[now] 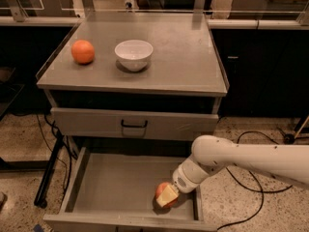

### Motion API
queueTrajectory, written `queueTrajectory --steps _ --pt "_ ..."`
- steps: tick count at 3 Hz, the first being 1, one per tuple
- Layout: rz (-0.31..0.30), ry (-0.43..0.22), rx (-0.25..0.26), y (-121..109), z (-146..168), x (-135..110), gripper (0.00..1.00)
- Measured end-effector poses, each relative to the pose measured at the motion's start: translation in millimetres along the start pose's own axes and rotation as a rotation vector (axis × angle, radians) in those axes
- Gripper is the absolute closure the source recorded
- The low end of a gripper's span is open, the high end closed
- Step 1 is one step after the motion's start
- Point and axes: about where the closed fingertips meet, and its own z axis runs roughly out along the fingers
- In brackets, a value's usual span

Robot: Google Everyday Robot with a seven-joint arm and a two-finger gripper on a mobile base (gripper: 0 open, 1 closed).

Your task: Place apple into middle drawer

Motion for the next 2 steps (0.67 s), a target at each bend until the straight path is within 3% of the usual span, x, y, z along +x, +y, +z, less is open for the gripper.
queueTrajectory --steps 2 --pt "0.067 -0.123 0.013 -12.4 29.3 -18.1 1.0"
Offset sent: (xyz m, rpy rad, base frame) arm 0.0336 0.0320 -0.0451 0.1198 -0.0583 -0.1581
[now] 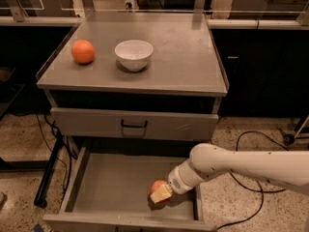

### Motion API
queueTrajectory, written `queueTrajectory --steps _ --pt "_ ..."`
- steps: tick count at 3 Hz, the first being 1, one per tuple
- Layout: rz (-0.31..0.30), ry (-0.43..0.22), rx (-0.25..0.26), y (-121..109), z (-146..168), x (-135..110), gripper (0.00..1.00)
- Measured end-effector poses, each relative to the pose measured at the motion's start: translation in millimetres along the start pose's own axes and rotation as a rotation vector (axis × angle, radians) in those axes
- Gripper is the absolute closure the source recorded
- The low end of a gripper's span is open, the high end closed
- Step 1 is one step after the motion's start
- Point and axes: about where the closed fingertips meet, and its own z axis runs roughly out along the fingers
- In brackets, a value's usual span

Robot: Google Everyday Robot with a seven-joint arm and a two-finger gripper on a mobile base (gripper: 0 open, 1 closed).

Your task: Place apple into middle drawer

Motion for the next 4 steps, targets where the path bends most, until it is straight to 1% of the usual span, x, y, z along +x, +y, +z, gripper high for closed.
queueTrajectory --steps 1,2,3,4 --pt "0.002 -0.002 -0.001 -0.5 2.2 0.1 1.0" --pt "0.015 0.017 -0.012 1.7 12.5 6.4 1.0" --pt "0.042 0.03 -0.033 9.9 40.9 10.1 1.0" --pt "0.068 0.009 -0.028 8.2 63.4 3.1 1.0"
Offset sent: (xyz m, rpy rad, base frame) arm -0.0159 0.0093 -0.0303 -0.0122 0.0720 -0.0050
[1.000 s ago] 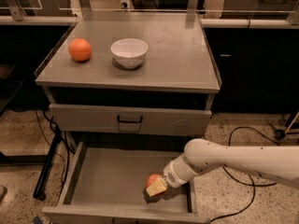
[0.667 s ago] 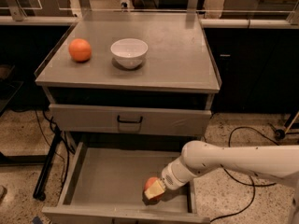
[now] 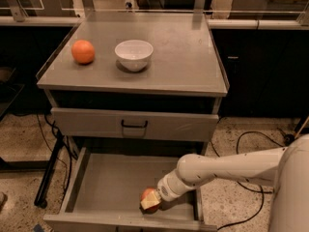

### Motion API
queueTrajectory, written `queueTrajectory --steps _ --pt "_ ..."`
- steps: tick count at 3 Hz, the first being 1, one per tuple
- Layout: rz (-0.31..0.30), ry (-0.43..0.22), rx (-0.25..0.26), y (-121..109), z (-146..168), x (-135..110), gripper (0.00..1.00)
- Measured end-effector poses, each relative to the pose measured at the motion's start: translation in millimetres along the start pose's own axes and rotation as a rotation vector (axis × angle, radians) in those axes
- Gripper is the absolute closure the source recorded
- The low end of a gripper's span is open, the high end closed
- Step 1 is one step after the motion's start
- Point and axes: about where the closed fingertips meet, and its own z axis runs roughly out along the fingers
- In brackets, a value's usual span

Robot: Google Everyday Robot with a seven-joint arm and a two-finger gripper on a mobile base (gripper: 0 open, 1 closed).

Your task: Place apple into middle drawer

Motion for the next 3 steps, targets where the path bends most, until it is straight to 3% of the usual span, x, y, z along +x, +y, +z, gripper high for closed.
queueTrajectory --steps 3 --pt "0.077 -0.02 0.011 -21.1 42.8 -12.4 1.0"
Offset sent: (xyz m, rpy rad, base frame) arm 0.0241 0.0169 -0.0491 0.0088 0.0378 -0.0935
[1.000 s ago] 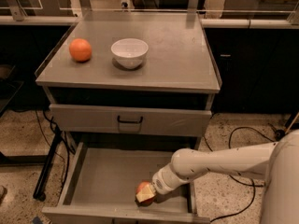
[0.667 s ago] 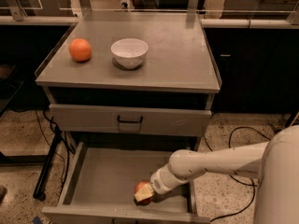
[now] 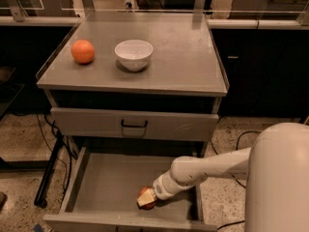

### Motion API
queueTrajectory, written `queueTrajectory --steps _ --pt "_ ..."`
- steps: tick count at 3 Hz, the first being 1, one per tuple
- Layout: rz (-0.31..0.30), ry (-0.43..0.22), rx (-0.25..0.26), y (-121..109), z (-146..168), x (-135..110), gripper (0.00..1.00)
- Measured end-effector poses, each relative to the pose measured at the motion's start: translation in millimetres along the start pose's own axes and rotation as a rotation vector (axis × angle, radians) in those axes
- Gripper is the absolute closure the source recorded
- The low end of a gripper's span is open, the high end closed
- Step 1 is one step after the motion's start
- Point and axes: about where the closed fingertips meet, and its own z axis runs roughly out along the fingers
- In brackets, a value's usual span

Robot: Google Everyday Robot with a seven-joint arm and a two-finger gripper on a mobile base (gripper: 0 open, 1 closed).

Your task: Place apple into middle drawer

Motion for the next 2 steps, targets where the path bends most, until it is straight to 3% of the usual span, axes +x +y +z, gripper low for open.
queueTrajectory --steps 2 --pt "0.027 -0.008 0.013 -8.2 11.6 -4.8 1.0"
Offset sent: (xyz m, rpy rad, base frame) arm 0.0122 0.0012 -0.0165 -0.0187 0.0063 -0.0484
